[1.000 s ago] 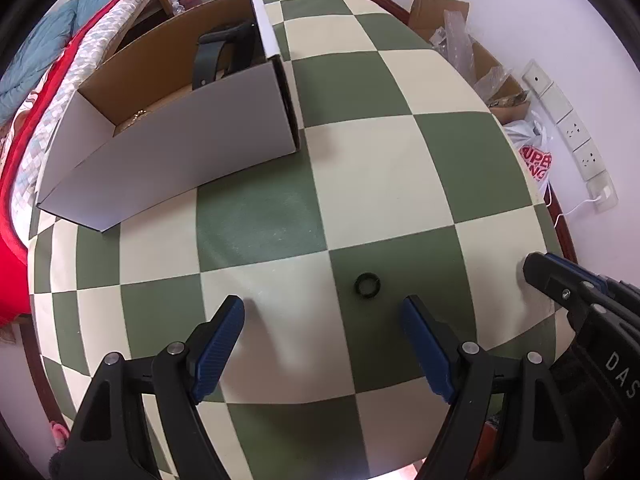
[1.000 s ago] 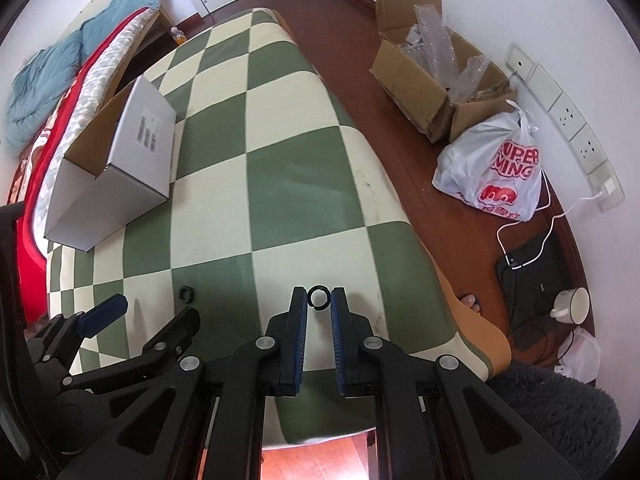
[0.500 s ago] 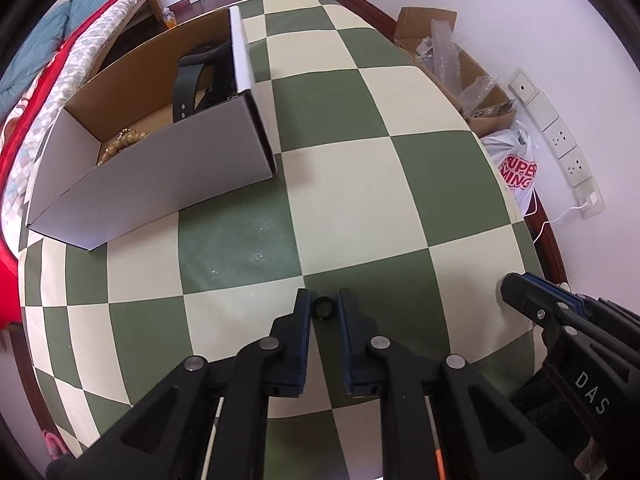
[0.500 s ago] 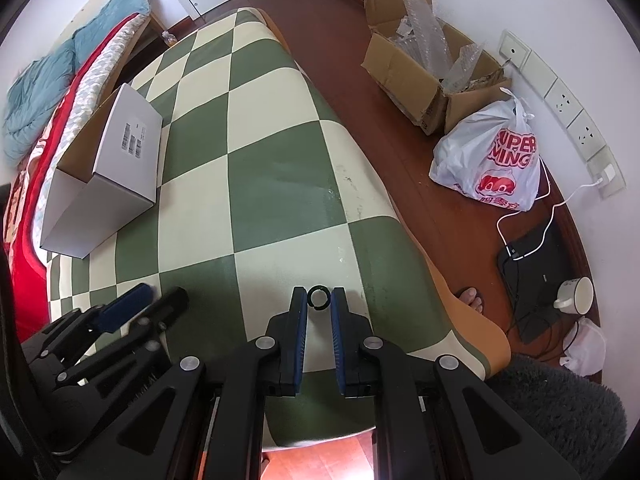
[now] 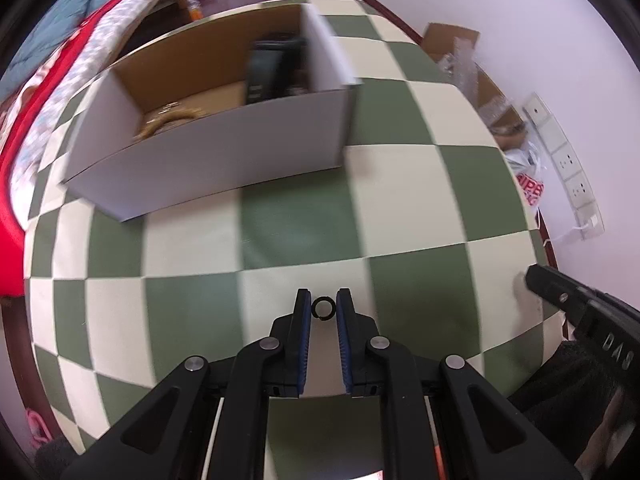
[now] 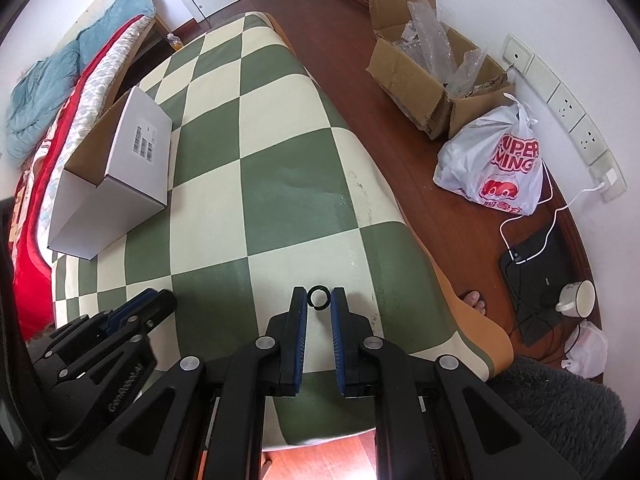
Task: Organize jewelry
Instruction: 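Carry both black rings over the white box and open both tools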
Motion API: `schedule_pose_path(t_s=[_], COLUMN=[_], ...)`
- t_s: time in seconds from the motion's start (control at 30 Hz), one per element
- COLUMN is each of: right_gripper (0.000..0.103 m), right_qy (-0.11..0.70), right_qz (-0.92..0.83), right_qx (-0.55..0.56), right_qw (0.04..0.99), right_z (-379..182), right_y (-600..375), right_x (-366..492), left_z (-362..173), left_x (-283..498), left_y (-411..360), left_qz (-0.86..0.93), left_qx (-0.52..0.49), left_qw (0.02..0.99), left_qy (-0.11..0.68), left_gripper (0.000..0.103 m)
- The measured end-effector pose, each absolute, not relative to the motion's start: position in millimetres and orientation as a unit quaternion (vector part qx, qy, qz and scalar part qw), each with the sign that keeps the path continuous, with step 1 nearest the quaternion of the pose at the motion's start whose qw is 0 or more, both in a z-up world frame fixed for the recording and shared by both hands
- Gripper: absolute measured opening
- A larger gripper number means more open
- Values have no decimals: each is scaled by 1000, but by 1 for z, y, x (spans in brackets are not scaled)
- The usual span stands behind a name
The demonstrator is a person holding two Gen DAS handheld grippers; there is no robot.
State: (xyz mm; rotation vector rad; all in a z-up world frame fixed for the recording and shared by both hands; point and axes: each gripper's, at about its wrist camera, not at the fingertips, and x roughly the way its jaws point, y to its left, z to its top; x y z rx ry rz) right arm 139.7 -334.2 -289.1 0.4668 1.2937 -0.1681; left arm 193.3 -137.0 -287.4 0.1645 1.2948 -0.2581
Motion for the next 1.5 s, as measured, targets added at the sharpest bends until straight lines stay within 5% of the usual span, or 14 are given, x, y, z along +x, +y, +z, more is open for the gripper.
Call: schedule_pose_path(t_s=[0.4, 0.7, 1.1, 1.5], right_gripper=[12, 12, 12, 14], right_qy=[586, 546, 589, 620], right_qz=[-49, 42, 111, 97], right_qx=[216, 218, 226, 214], right_qw=[779, 808, 768, 748], right_z=[-269, -202, -213, -252], right_y=[-314, -251, -187, -193], right_x=[149, 210, 355, 379], left_z=[-234, -165, -209, -223], left_x=[195, 264, 373, 385], left_y=[-50, -19, -10, -7], left_qz=[-77, -79, -87, -62], left_qx=[5, -33, -101, -125], left_qw=[810, 836, 778, 760], left_qy=[582, 543, 614, 635], left_gripper=[10, 10, 10, 17])
